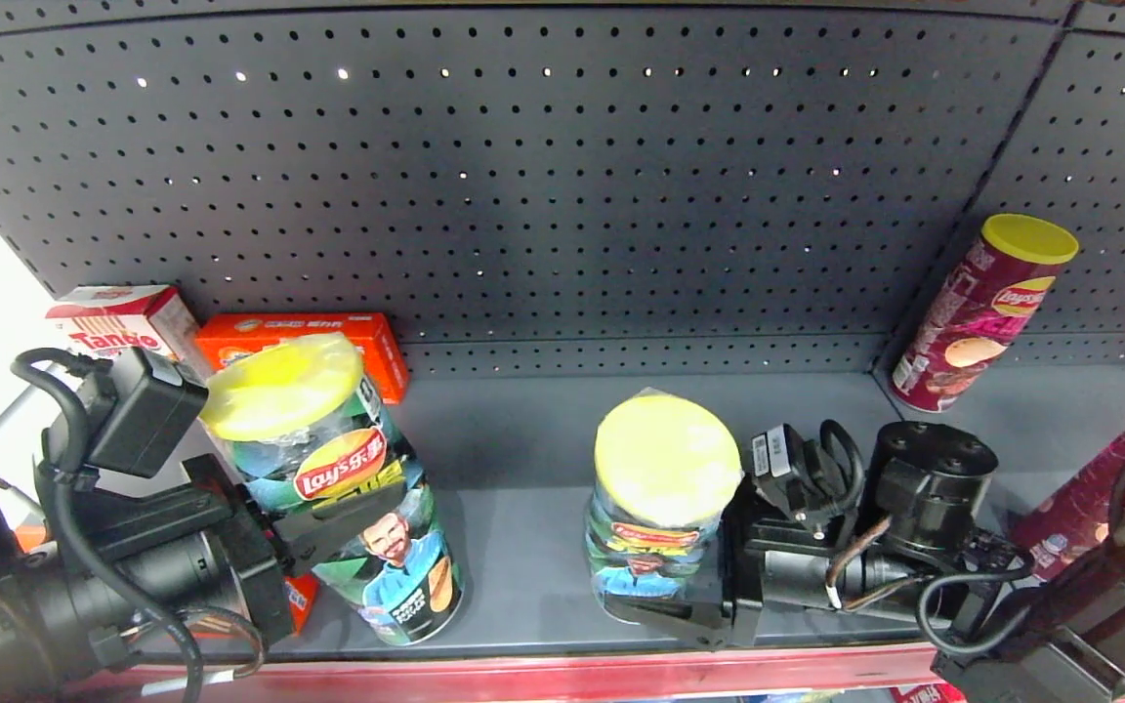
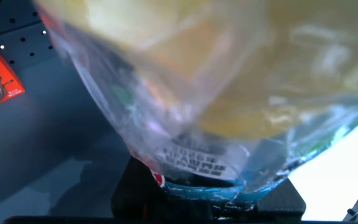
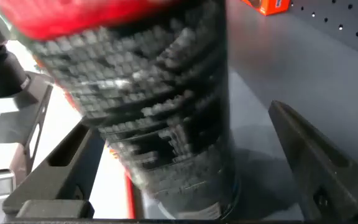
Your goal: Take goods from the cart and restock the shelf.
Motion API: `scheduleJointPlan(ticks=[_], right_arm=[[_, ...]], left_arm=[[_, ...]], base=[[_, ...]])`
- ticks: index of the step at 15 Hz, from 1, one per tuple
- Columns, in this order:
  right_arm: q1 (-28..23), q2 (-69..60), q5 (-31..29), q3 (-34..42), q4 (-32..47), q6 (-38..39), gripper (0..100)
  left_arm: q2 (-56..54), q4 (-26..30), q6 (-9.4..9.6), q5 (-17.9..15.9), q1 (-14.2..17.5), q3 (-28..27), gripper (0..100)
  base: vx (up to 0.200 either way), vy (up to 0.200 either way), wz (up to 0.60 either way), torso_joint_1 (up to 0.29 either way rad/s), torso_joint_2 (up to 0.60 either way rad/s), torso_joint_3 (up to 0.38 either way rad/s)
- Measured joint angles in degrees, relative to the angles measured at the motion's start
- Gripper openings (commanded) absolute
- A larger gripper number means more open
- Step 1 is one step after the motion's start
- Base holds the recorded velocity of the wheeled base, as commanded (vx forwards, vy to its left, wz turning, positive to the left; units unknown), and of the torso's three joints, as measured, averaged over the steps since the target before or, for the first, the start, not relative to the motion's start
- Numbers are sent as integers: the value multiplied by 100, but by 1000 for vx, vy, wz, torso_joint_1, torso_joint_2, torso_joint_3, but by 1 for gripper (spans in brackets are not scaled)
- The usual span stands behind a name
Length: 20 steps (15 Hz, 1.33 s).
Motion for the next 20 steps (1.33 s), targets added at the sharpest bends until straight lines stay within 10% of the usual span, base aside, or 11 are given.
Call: scheduleJointPlan(ticks=[8, 20], right_arm=[[-557, -1868, -115, 1168, 308, 50, 100], [-791, -7272, -3523, 2875, 4550, 261, 100]], left_arm=[[-55, -11, 12, -2, -6, 28, 0], [-56, -29, 52, 250, -99, -462, 0]], base=[[0, 0, 0, 0, 0, 0], [0, 0, 0, 0, 0, 0]])
